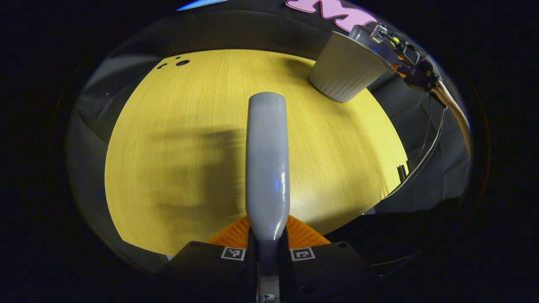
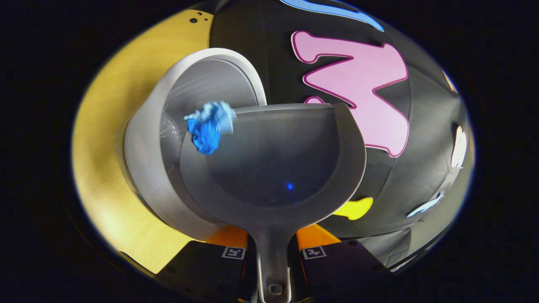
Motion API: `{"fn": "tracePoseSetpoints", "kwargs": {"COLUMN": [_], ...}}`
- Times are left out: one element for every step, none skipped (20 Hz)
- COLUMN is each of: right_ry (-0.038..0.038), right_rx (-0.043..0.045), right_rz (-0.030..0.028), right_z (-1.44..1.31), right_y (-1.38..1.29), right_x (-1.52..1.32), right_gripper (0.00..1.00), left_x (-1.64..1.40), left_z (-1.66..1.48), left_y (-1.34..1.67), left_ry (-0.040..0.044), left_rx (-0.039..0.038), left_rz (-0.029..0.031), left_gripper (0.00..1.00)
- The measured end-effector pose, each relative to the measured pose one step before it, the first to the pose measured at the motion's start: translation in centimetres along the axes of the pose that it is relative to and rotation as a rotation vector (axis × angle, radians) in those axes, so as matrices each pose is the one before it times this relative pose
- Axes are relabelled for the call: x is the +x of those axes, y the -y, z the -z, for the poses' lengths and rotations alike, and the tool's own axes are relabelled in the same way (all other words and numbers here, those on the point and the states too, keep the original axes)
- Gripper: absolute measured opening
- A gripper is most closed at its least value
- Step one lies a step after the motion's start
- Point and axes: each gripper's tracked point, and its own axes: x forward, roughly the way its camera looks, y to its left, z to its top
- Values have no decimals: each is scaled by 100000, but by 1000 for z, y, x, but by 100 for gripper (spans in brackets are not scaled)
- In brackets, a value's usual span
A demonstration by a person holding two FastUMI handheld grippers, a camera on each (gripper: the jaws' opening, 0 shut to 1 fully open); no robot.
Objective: Pick up the small broom and dustpan from the desktop, sweep the trash into the dustpan with the broom, and then empty the trash into the garbage bin.
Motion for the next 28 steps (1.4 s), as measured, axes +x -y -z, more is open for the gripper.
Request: {"fn": "tracePoseSetpoints", "kwargs": {"right_ry": [650, 778, 392, 56, -278, -763, -1084, -1006, -805, -1107, -1191, -1507, -1699, -1163, -1053, -860, -167, -531, -1038, 184, 980, 1246, 1156, 904, 1002, 1426, 1473, 1247], "right_rx": [-2463, -2088, -885, 317, 1826, 2429, 2616, 2130, 2449, 3316, 4340, 4631, 4466, 5301, 6222, 6528, 6974, 7055, 5590, 4161, 3713, 3873, 4520, 4622, 4583, 4906, 4482, 4616], "right_rz": [2285, 1810, 1342, 520, -443, -1191, -1321, -1359, -1638, -2045, -2293, -2043, -1986, -2270, -2839, -2466, -3065, -3742, -3329, -2141, -1429, -1322, -2383, -2756, -2582, -2864, -3058, -3298], "right_z": [54, 143, 80, 181, 15, -336, -61, 120, 180, 425, 338, 246, 344, 230, 59, -10, -298, 82, -138, -136, -391, -454, -444, -408, -425, -488, -606, -577], "right_y": [189, 147, 104, 101, -119, -236, -144, -25, -51, 37, 64, 37, 125, 117, 120, 48, 188, 191, -12, 204, 250, 194, 30, -22, -144, -332, -467, -403], "right_x": [181, 137, 51, 138, 111, -167, -19, -40, 49, 117, -8, 174, -78, -285, -197, -377, -335, -25, -429, -621, -544, -330, -458, -689, -671, -1315, -1194, -999], "right_gripper": [34, 34, 34, 34, 34, 34, 34, 34, 34, 34, 34, 34, 34, 34, 34, 34, 34, 34, 30, 34, 34, 34, 34, 34, 29, 34, 33, 34], "left_x": [-58, -41, -41, 2, -29, -23, 129, -65, -57, -61, -43, -51, 10, -5, -62, 7, -33, -12, -54, -103, 39, -29, -85, -74, -76, -97, -86, -40], "left_z": [29, -104, 33, -75, 19, -73, -2, -88, 1, -169, 37, -137, 27, -90, -49, -36, 37, -11, -83, -210, 68, -104, 148, -85, -7, -134, 52, -72], "left_y": [0, 26, 25, 32, -44, -6, -43, -30, -36, 4, 16, -6, 92, 83, 112, 184, 7, 87, -56, -61, -22, 92, 1, 83, 37, 49, -64, -63], "left_ry": [-393, -216, -243, -28, -32, -55, 32, 48, 290, 522, 775, 1141, 1218, 1099, 1044, 474, 418, 86, 433, 549, 428, 442, 268, 286, 415, 448, 467, 760], "left_rx": [165, -16, -46, -42, 144, 102, 204, 187, 198, -41, -113, -200, -448, -730, -1116, -1020, -1071, -633, -200, 119, -1, -195, -493, -446, -302, -248, -239, -132], "left_rz": [-61, 26, 38, 38, -134, -185, -242, -439, -424, -401, -301, -477, -496, -428, -323, 106, 9, -237, -544, -550, -324, -88, 155, 166, 47, 121, 50, -54], "left_gripper": [25, 25, 25, 25, 25, 24, 25, 25, 25, 25, 25, 24, 24, 24, 24, 24, 24, 25, 24, 24, 24, 24, 25, 25, 25, 25, 25, 25]}}
